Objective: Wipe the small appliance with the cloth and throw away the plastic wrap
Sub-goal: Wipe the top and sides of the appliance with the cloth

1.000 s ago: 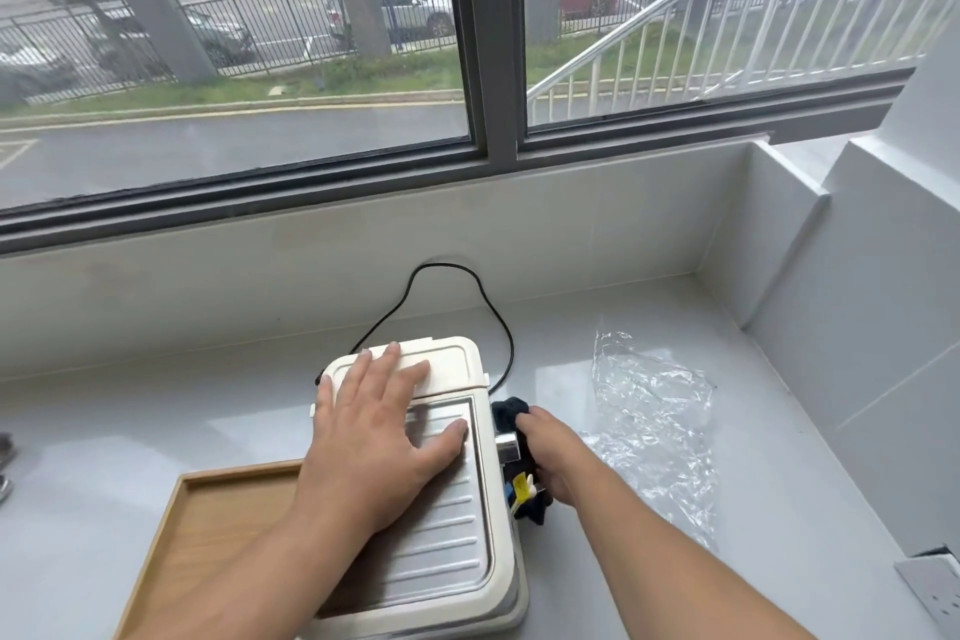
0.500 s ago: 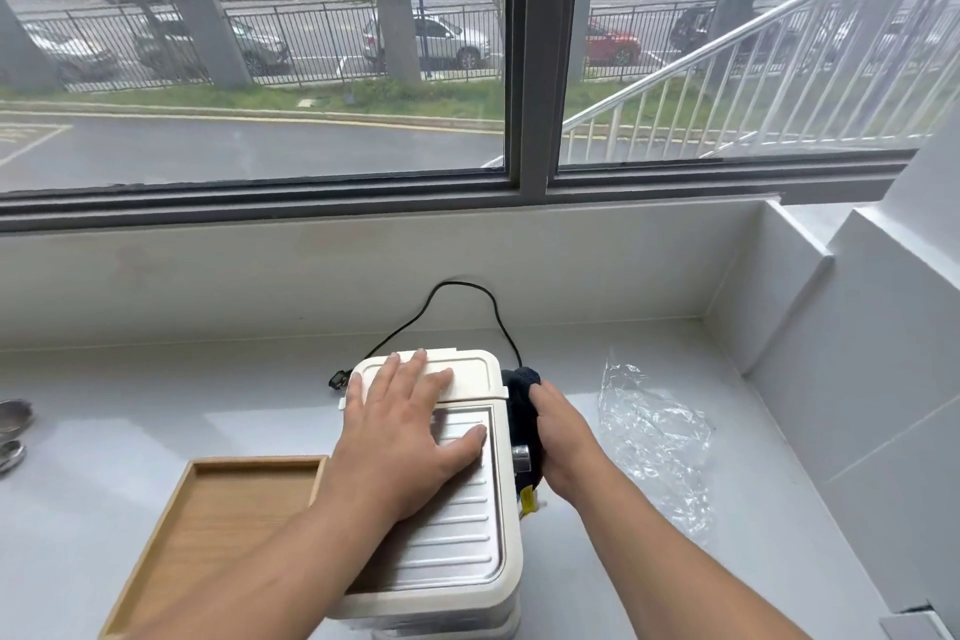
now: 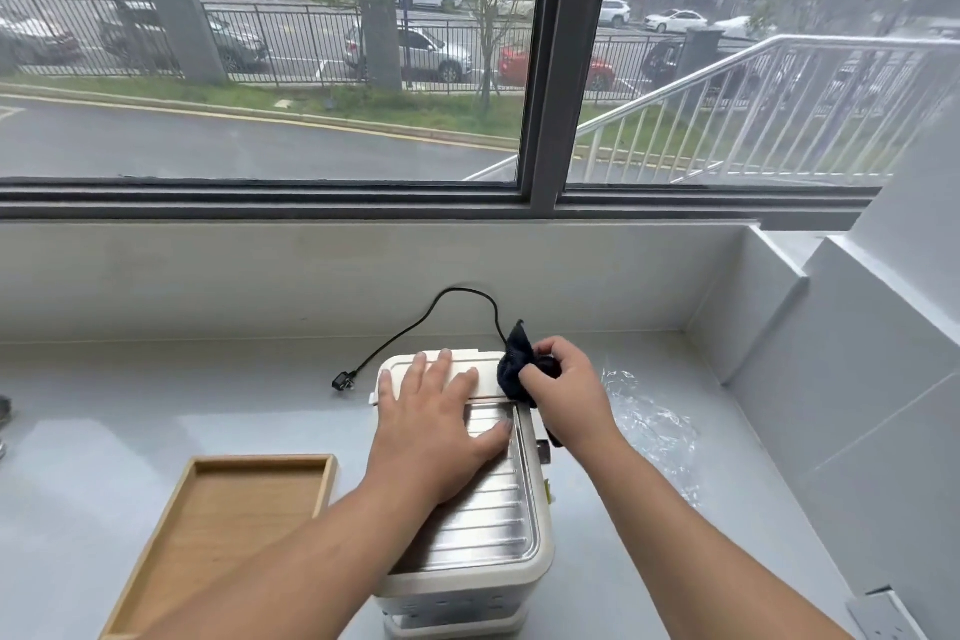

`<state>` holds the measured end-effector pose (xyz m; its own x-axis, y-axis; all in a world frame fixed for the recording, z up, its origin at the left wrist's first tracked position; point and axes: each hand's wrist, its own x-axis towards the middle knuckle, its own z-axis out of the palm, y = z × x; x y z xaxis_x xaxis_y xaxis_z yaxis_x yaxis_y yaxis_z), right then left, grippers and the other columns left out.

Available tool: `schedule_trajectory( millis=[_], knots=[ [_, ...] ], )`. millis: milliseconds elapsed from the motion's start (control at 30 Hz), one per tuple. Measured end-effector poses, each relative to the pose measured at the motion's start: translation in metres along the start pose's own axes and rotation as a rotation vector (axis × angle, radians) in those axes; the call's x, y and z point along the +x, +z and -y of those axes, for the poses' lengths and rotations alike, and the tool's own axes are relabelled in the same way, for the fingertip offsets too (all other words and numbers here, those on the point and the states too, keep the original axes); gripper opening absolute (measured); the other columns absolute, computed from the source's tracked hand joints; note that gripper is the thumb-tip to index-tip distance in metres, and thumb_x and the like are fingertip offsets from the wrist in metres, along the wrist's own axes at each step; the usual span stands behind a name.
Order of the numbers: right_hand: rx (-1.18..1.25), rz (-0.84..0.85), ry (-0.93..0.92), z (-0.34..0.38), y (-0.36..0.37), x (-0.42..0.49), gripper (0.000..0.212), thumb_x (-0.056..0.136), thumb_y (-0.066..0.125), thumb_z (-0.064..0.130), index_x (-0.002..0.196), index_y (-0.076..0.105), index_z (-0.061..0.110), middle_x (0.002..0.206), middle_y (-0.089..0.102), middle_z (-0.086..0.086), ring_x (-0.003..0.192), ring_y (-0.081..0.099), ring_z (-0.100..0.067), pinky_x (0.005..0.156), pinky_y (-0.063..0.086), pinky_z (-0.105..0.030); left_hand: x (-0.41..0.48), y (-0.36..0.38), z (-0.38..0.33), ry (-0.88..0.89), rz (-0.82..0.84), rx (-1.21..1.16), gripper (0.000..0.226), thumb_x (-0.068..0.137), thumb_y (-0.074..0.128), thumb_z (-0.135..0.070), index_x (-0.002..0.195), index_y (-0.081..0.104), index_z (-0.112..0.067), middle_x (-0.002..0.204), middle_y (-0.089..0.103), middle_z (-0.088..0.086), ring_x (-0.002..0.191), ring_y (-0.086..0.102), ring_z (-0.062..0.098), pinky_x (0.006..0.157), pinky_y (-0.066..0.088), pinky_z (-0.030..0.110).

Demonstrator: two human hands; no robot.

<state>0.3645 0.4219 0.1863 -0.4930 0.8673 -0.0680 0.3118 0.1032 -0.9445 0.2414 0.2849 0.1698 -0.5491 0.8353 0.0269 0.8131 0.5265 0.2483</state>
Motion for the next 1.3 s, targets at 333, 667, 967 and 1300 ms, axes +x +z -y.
schedule_trajectory(
  millis=[333,667,967,1300],
  knots=[
    [-0.697,0.07,-0.279,0.034,0.04,-0.012,0.021,0.08,0.062,0.031,0.101,0.063,0.029,0.099,0.05,0.004,0.086,0.059,-0.021,0.074,0.049,-0.035,-0.002,0.0,0.006,0.038,-0.015,-0.046,0.09,0.078,0.02,-0.078,0.152,0.038,-0.03,0.172,0.023,-0.003,0.16,0.006,0.023,0.126,-0.004,0.059],
    [-0.402,0.253,-0.206,0.046,0.059,-0.037,0.011,0.071,0.063,0.029,0.08,0.062,0.035,0.079,0.066,0.012,0.075,0.06,-0.003,0.064,0.047,-0.023,-0.011,-0.023,0.02,-0.018,-0.08,-0.575,0.058,0.08,0.061,-0.032,0.136,0.045,-0.032,0.147,0.045,-0.012,0.133,0.036,0.022,0.11,0.034,0.039],
    [-0.263,0.35,-0.06,0.05,0.076,-0.058,0.023,0.061,0.06,0.026,0.081,0.064,0.015,0.067,0.064,0.013,0.064,0.056,-0.003,0.06,0.046,-0.02,-0.018,-0.039,0.057,0.176,0.113,-0.411,0.036,0.066,0.061,-0.047,0.094,0.044,-0.033,0.099,0.053,-0.014,0.1,0.049,0.019,0.078,0.048,0.038],
    [-0.223,0.299,-0.027,0.056,0.087,-0.089,0.011,0.067,0.061,0.018,0.073,0.065,0.026,0.066,0.064,0.017,0.064,0.056,0.0,0.063,0.046,-0.018,-0.033,-0.047,0.068,0.262,0.164,-0.395,0.039,0.069,0.063,-0.045,0.101,0.046,-0.03,0.104,0.052,-0.011,0.101,0.048,0.02,0.077,0.048,0.036]
  ],
)
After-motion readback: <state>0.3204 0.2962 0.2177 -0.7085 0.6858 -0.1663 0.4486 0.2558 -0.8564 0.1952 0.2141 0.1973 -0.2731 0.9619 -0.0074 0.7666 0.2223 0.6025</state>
